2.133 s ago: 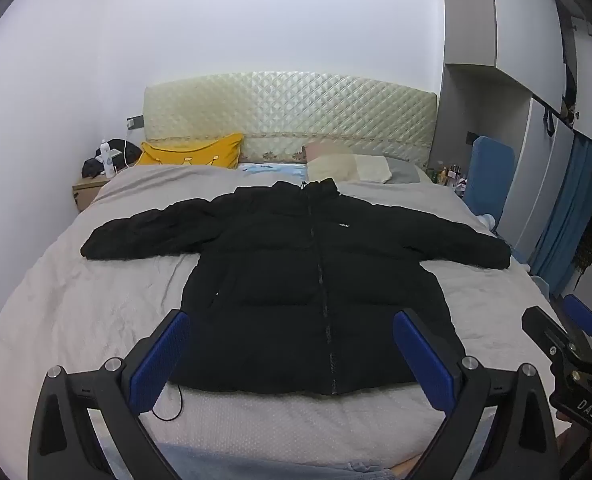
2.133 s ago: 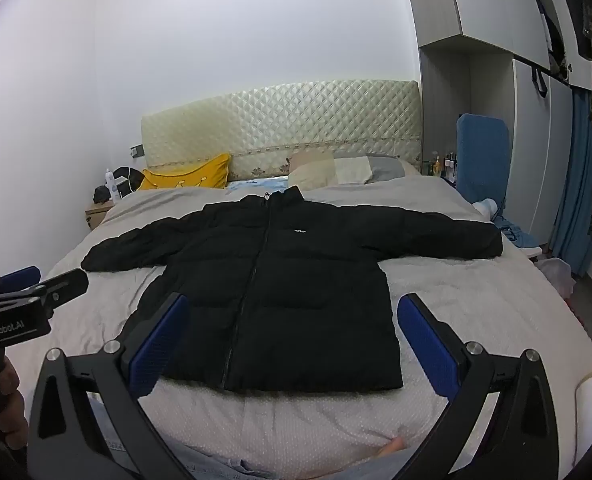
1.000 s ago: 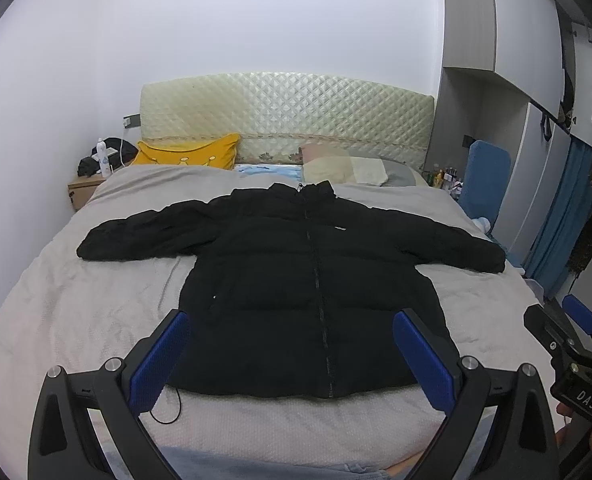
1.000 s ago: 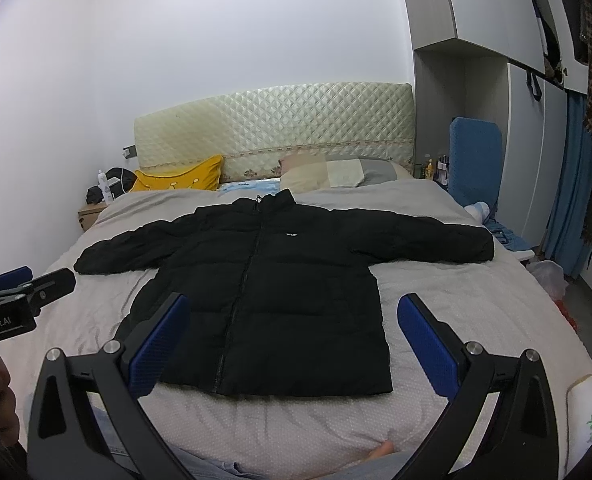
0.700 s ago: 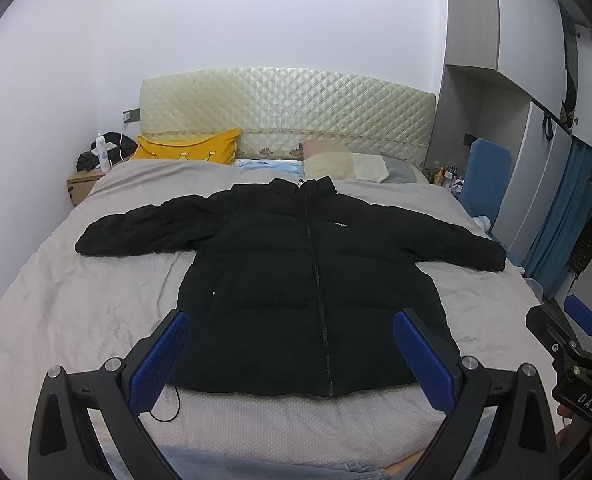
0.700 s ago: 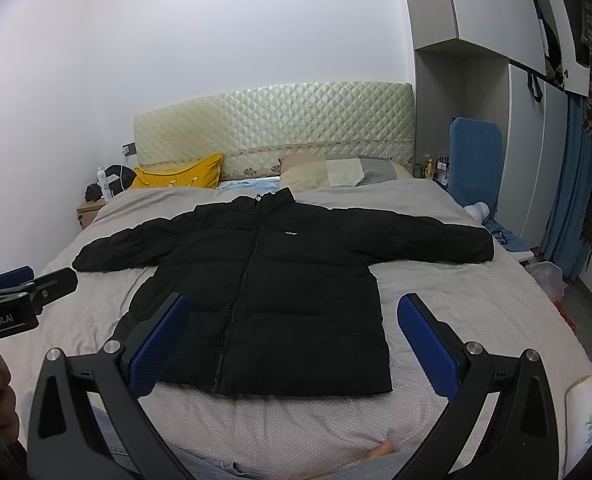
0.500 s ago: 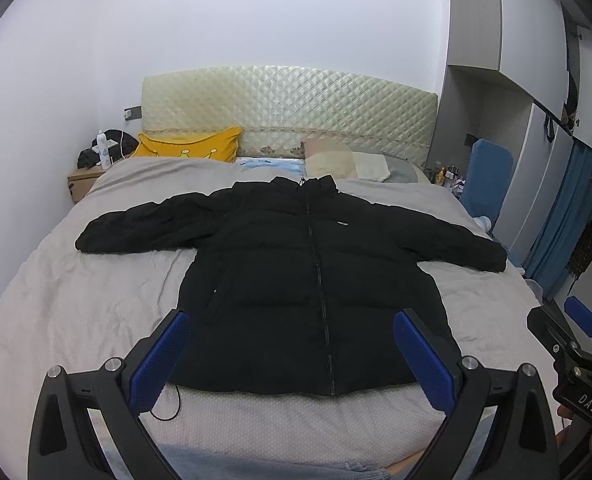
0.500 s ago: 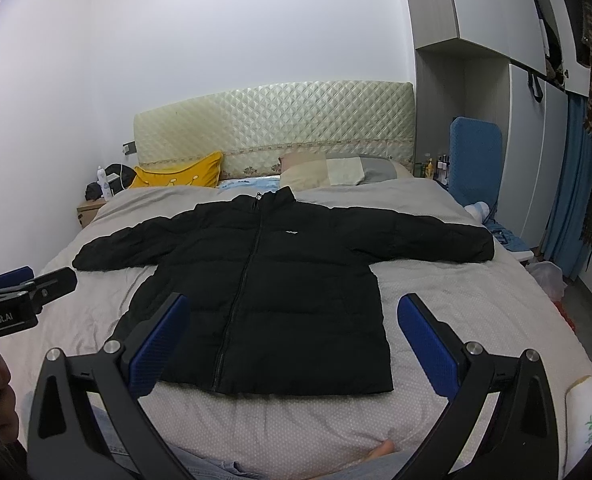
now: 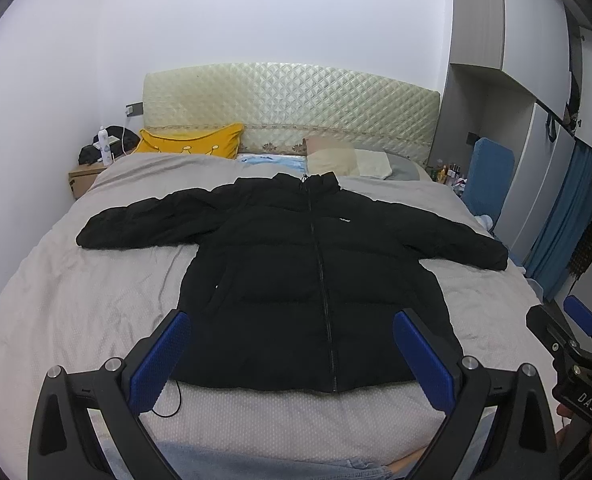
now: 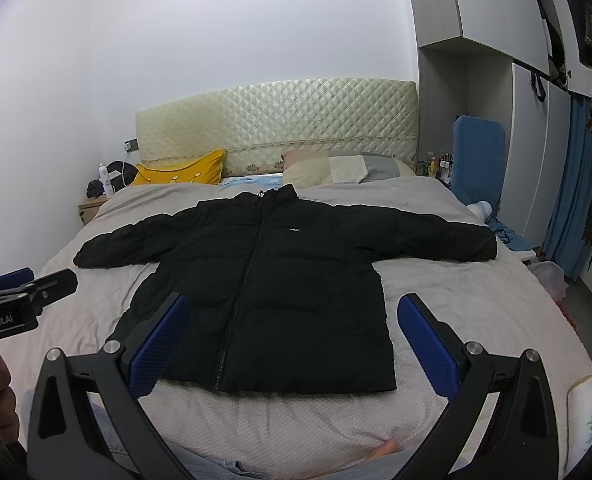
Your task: Fold large clothes
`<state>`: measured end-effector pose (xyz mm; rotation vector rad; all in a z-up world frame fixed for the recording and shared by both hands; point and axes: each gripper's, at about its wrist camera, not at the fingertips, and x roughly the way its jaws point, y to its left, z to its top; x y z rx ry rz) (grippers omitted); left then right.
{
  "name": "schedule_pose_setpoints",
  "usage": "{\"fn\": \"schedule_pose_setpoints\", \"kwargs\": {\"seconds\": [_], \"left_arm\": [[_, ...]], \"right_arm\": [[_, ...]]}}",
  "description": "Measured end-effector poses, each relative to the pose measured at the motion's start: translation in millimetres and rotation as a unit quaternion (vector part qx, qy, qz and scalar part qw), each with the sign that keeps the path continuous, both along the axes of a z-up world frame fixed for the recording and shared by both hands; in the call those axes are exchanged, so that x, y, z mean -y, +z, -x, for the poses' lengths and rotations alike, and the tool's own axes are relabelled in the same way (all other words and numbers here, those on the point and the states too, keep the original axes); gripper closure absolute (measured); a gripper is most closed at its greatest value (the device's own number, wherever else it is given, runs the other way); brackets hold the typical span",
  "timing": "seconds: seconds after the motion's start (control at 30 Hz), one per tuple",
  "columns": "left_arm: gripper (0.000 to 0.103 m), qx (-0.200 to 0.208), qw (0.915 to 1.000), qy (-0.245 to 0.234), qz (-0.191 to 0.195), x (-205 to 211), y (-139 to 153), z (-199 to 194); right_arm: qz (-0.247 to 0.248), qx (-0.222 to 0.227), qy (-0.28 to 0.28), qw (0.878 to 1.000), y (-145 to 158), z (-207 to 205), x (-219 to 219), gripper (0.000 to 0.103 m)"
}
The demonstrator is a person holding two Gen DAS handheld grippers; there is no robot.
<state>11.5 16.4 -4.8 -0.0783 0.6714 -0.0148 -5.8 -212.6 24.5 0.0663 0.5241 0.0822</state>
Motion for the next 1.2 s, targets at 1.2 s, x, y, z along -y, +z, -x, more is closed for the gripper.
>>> {"fn": "schedule_pose_setpoints", "kwargs": {"seconds": [1.2], "left_arm": [[0.001,-0.160,0.9864,0.014,0.037,-105,-153,-134]], "right_arm": [[-0.053,-0.161,-0.006,0.986,-123,-146,88,0.000]]}}
